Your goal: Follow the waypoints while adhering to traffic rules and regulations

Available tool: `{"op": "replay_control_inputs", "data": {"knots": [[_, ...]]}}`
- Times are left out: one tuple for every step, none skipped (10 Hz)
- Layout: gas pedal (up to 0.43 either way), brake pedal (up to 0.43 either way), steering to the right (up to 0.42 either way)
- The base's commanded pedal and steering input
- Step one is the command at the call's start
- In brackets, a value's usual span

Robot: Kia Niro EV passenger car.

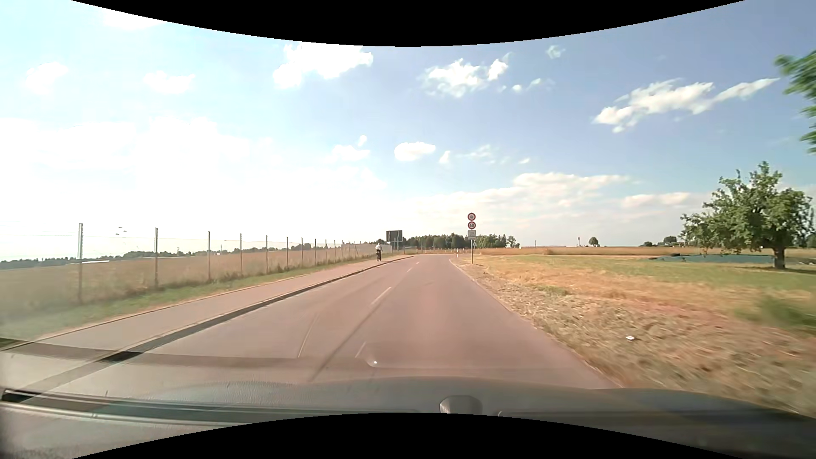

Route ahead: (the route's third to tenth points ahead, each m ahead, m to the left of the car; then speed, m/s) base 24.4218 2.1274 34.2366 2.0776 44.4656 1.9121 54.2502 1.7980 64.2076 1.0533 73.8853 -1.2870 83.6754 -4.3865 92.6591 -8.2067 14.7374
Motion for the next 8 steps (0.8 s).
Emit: {"op": "replay_control_inputs", "data": {"knots": [[0.098,0.006,-0.003],[0.098,0.006,-0.003],[0.098,0.006,-0.001],[0.098,0.006,0.001],[0.067,0.006,0.003],[0.067,0.006,0.003],[0.067,0.006,0.003],[0.067,0.006,0.003]]}}
